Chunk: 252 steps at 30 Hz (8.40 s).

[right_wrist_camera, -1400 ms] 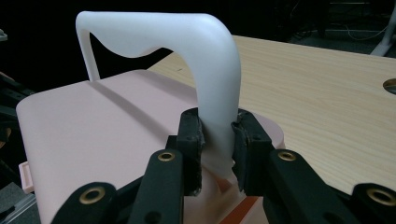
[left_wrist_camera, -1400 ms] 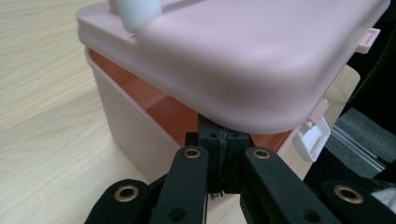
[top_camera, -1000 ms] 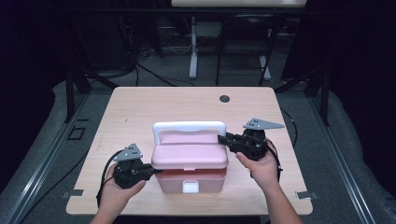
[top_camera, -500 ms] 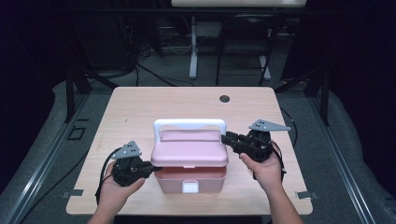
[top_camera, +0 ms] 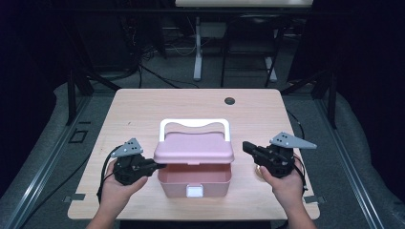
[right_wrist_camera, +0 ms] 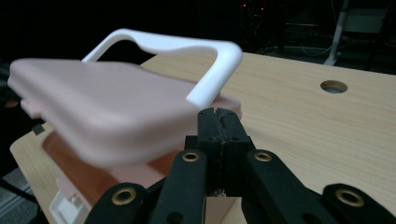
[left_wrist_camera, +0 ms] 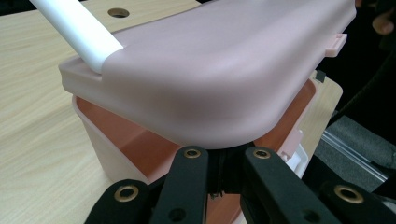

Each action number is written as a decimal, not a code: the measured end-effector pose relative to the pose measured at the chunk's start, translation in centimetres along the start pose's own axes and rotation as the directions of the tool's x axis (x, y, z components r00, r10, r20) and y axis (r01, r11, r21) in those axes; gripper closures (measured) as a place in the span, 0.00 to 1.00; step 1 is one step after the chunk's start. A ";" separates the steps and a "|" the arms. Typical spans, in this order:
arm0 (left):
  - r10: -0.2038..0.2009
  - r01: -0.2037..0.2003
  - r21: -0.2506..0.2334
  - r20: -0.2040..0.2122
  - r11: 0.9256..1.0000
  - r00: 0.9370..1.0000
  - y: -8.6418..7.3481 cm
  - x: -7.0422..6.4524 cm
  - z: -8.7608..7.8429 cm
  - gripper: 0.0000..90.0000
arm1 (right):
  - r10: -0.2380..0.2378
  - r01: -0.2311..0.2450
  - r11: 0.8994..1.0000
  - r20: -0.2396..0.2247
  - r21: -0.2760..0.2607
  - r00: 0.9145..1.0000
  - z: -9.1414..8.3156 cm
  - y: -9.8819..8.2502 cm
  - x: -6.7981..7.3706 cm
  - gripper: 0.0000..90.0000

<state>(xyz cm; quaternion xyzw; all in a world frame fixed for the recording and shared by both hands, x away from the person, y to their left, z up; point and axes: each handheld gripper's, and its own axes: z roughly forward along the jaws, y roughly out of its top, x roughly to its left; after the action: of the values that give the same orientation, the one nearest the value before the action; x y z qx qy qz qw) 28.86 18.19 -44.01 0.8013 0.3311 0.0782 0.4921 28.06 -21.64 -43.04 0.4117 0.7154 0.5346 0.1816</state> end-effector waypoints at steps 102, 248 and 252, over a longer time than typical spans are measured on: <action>-0.042 0.038 -0.055 -0.079 0.998 0.996 7.3 3.8 0.7 1.00 | -0.049 0.083 0.971 -0.154 0.223 0.987 5.6 -6.3 4.9 1.00; -0.121 0.127 0.032 -0.161 0.991 0.980 -0.9 5.4 3.4 0.86 | -0.077 0.097 0.978 -0.115 0.182 0.990 6.7 -6.7 5.1 0.92; -0.115 0.122 0.030 -0.162 0.992 0.980 -0.7 5.4 3.8 0.87 | -0.076 0.096 0.978 -0.113 0.184 0.991 6.6 -6.7 5.1 0.92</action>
<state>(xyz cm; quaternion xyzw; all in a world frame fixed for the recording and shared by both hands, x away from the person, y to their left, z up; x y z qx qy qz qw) 34.39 18.91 -47.58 0.7810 0.4183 0.1063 0.4514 27.01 -14.14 -50.66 0.3668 0.7886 0.4769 0.1268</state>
